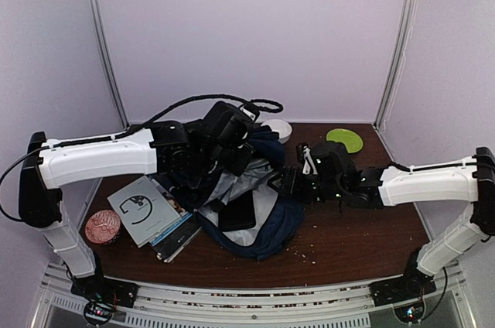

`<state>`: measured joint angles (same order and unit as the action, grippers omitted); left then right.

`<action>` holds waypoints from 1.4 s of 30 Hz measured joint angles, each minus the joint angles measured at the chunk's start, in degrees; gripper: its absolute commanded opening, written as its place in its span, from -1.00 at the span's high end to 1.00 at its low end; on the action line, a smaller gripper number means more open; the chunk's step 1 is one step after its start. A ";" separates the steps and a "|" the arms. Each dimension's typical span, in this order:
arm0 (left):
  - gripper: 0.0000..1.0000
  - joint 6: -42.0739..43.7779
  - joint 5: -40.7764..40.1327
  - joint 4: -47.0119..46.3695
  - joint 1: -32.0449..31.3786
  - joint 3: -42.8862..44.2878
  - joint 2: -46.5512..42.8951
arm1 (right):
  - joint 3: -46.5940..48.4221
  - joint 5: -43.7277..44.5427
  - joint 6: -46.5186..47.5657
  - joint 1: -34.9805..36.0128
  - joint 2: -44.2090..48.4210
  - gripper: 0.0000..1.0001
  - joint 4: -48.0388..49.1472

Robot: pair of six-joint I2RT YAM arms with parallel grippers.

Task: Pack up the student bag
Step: Adjust the student bag at the center of the board.

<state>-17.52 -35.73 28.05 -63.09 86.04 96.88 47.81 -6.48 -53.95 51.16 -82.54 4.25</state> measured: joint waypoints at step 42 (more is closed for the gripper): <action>1.00 3.04 -1.90 3.32 1.22 2.51 -3.69 | 12.68 3.56 -7.96 2.99 -10.93 -0.70 11.21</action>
<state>-14.48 -37.63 31.38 -61.87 88.55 93.19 60.49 -2.92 -61.91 54.15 -93.47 15.46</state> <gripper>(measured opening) 0.097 0.702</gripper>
